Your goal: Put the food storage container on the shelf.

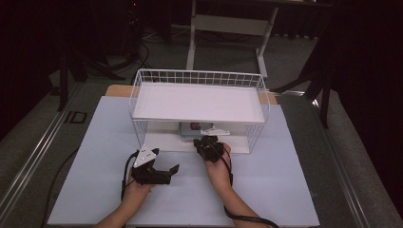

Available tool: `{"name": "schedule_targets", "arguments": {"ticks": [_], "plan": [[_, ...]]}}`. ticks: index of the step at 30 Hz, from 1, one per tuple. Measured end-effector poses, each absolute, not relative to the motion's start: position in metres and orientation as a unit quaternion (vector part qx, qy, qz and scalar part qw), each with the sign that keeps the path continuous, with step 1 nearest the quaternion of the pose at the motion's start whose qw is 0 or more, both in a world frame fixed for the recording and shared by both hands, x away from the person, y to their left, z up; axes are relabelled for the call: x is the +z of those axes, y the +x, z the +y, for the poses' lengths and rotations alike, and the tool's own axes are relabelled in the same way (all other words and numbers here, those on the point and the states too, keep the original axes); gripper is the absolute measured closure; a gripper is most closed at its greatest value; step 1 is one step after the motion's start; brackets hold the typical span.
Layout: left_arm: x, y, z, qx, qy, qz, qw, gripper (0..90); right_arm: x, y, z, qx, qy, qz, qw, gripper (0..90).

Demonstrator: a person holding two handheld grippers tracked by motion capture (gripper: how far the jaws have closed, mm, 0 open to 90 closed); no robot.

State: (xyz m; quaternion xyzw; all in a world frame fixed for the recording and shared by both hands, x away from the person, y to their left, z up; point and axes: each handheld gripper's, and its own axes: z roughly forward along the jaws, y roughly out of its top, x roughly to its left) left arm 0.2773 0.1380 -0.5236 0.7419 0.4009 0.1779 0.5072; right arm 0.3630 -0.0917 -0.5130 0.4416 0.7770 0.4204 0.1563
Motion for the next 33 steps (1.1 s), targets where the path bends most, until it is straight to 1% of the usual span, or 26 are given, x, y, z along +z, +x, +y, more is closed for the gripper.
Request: {"name": "schedule_targets", "arguments": {"ticks": [6, 8, 16, 17, 18, 19, 20, 21, 23, 24, 25, 27, 30, 33], "plan": [[-0.522, 0.276, 0.138, 0.181, 0.743, 0.396, 0.509, 1.5, -0.511, 0.359, -0.090, 0.426, 0.439, 0.777, 0.148, 87.7], [-0.520, 0.275, 0.138, 0.182, 0.740, 0.393, 0.514, 1.5, -0.509, 0.351, -0.094, 0.438, 0.429, 0.777, 0.144, 82.8], [-0.515, 0.272, 0.136, 0.180, 0.743, 0.381, 0.520, 1.5, -0.502, 0.335, -0.106, 0.448, 0.419, 0.777, 0.141, 74.8], [-0.512, 0.269, 0.133, 0.183, 0.747, 0.373, 0.519, 1.5, -0.498, 0.327, -0.111, 0.455, 0.411, 0.778, 0.136, 66.1], [-0.512, 0.269, 0.133, 0.183, 0.747, 0.373, 0.519, 1.5, -0.498, 0.327, -0.111, 0.455, 0.411, 0.778, 0.136, 66.1], [-0.511, 0.269, 0.132, 0.183, 0.749, 0.369, 0.519, 1.5, -0.495, 0.321, -0.113, 0.459, 0.398, 0.782, 0.141, 53.9], [-0.509, 0.268, 0.130, 0.185, 0.751, 0.365, 0.517, 1.5, -0.493, 0.318, -0.114, 0.460, 0.395, 0.782, 0.145, 50.5], [-0.508, 0.267, 0.129, 0.186, 0.752, 0.363, 0.518, 1.5, -0.493, 0.318, -0.114, 0.460, 0.395, 0.782, 0.145, 50.5], [-0.503, 0.266, 0.127, 0.182, 0.753, 0.359, 0.521, 1.5, -0.491, 0.313, -0.117, 0.466, 0.387, 0.783, 0.144, 40.0], [-0.501, 0.265, 0.126, 0.182, 0.752, 0.357, 0.524, 1.5, -0.489, 0.309, -0.121, 0.470, 0.385, 0.781, 0.146, 31.1], [-0.499, 0.265, 0.126, 0.181, 0.752, 0.355, 0.525, 1.5, -0.488, 0.307, -0.123, 0.472, 0.381, 0.781, 0.147, 27.1], [-0.495, 0.263, 0.124, 0.181, 0.754, 0.351, 0.526, 1.5, -0.488, 0.306, -0.124, 0.473, 0.382, 0.780, 0.149, 26.0], [-0.492, 0.260, 0.121, 0.179, 0.757, 0.343, 0.527, 1.5, -0.487, 0.302, -0.133, 0.488, 0.379, 0.774, 0.137, 17.1], [-0.490, 0.257, 0.119, 0.174, 0.763, 0.335, 0.525, 1.5, -0.487, 0.300, -0.136, 0.487, 0.377, 0.776, 0.139, 15.8]]}}
